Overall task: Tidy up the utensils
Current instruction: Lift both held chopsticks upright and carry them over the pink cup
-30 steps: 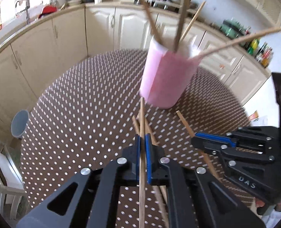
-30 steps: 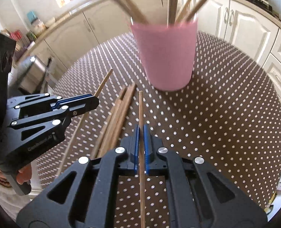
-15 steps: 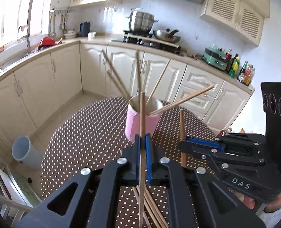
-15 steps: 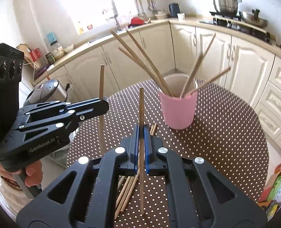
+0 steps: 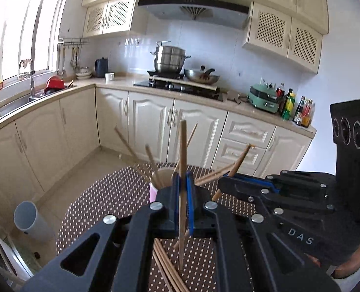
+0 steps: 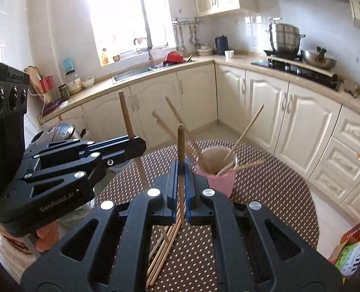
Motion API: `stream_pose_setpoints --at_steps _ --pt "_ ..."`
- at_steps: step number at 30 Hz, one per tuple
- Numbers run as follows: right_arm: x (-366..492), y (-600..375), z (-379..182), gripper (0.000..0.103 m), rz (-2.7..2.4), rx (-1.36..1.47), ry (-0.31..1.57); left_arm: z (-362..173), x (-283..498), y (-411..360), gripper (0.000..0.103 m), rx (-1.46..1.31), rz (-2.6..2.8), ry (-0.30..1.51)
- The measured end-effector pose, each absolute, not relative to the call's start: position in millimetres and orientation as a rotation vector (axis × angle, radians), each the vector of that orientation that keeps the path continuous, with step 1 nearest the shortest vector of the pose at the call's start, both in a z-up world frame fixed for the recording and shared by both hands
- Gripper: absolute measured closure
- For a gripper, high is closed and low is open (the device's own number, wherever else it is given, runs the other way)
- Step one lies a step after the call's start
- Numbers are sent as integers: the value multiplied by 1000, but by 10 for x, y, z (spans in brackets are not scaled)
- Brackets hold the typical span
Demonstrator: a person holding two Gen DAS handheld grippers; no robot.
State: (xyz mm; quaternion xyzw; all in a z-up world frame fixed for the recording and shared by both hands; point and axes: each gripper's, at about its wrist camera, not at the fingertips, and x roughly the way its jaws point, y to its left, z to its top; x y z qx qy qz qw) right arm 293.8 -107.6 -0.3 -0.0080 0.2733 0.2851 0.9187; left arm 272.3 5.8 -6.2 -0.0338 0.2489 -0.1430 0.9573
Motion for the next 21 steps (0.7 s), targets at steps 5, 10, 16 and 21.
stream_pose_setpoints --at_steps 5,10,16,21 --pt "3028 -1072 211 98 569 -41 515 195 2867 -7 97 -74 -290 453" --pt "3161 -1090 457 98 543 -61 458 450 3029 -25 97 -104 -266 387" --pt "3357 -1185 667 98 523 -29 399 613 3209 -15 97 -140 -200 312" --pt "3485 -1250 712 98 482 -34 364 609 3370 -60 97 -168 -159 250"
